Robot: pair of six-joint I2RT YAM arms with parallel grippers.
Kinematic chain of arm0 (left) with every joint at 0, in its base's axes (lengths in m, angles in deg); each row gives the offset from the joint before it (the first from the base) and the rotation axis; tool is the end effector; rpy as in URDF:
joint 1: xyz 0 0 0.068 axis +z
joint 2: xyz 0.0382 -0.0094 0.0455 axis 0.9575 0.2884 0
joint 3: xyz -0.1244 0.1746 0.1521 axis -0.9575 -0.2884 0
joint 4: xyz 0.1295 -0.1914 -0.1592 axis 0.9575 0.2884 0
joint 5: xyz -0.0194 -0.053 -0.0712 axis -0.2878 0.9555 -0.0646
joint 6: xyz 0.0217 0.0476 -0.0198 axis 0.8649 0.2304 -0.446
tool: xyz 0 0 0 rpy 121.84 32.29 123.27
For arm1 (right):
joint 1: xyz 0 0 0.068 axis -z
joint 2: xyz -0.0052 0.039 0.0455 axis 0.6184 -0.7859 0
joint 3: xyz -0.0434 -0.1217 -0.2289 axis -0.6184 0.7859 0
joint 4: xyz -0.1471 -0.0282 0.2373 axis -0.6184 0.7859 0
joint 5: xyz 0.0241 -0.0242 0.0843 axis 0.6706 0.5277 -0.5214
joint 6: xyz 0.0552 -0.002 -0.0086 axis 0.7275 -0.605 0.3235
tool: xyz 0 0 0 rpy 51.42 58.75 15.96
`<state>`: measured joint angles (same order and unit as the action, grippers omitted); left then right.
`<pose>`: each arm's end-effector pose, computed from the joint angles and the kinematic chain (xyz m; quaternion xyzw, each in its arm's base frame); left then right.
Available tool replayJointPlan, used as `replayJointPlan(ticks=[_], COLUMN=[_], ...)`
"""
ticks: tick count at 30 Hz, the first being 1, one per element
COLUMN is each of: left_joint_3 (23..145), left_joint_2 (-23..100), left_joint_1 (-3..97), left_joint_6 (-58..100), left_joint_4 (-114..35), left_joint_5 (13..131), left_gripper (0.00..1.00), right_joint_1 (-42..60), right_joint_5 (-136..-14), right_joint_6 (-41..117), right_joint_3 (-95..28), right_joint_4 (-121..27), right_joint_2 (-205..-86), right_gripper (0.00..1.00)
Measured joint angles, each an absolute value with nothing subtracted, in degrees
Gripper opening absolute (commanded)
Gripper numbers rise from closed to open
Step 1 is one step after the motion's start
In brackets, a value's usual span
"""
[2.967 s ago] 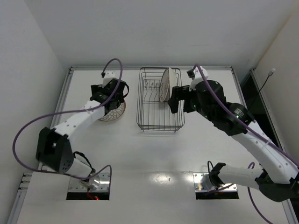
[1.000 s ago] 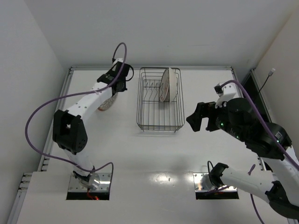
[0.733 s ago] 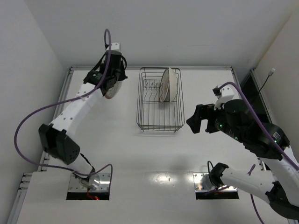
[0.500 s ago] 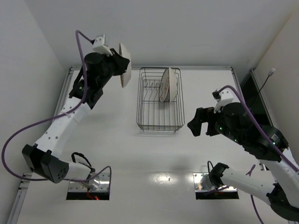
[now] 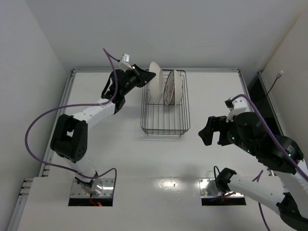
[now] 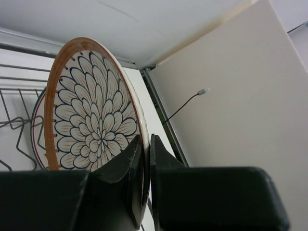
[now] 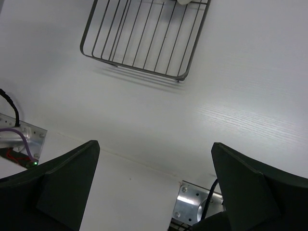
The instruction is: Load the plates into the dish rack
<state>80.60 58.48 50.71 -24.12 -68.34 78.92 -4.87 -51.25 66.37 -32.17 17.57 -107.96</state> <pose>0.3828 -0.1699 0.3097 -0.1036 0.6740 -0.5329 0.5009 0.0986 0.0771 0.4121 0.0059 0.8795 0.1910 0.4359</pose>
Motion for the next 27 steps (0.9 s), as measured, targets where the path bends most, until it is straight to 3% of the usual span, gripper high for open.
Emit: replayJointPlan(ticks=[12, 27], left_joint_3=[80.07, 80.8], left_joint_2=[66.7, 74.44], left_joint_1=[50.32, 50.41], left_joint_6=[-31.35, -31.83], left_joint_4=[-84.45, -84.47], left_joint_5=[80.43, 77.58], left_gripper=[0.0, 0.0], right_joint_1=[-4.87, -4.74], right_joint_5=[-50.97, -50.16], right_joint_6=[67.33, 67.72], right_joint_3=[-32.04, -32.04], right_joint_4=[21.7, 23.08], right_joint_2=[-106.1, -104.49], right_gripper=[1.0, 1.0])
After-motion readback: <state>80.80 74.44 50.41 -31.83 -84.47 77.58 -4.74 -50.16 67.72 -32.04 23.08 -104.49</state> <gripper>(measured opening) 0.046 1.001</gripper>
